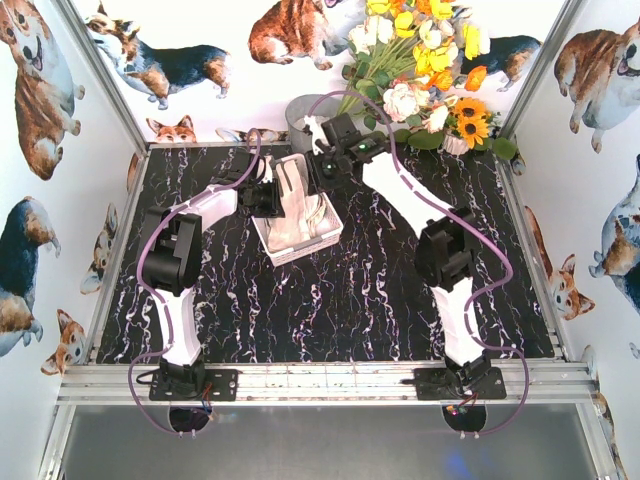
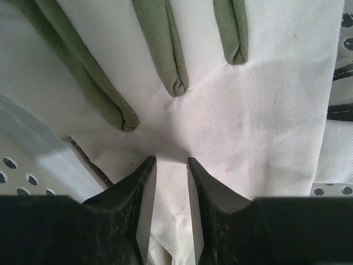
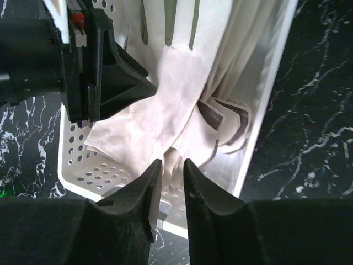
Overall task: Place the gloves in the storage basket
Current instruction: Place the glove in the bin.
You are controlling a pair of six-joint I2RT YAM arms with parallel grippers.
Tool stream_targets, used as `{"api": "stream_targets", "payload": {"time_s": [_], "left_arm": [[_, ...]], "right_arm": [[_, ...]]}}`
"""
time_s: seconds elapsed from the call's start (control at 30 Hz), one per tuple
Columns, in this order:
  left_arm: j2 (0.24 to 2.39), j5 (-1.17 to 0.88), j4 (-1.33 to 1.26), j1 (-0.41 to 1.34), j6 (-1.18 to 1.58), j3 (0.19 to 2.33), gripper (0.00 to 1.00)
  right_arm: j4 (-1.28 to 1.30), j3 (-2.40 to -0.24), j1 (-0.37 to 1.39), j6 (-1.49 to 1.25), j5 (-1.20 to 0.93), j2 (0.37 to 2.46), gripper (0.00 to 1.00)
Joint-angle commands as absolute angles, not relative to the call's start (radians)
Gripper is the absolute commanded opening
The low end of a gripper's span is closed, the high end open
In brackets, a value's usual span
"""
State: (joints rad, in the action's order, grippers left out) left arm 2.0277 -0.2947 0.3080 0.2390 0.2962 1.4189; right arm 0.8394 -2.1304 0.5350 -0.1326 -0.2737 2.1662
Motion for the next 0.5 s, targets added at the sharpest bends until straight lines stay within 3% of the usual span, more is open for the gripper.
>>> {"api": "stream_targets", "payload": {"time_s": [0.0, 0.47], "left_arm": [[2.023, -0.267, 0.354, 0.239, 0.275, 1.405, 0.25], [2.019, -0.261, 0.359, 0.239, 0.265, 1.413, 0.26]], "right_arm": [[0.760, -2.163, 0.538, -0.181, -0.354, 2.219, 0.23], [0.820, -2.263, 0.537, -0.202, -0.123, 2.406, 0.16]]}}
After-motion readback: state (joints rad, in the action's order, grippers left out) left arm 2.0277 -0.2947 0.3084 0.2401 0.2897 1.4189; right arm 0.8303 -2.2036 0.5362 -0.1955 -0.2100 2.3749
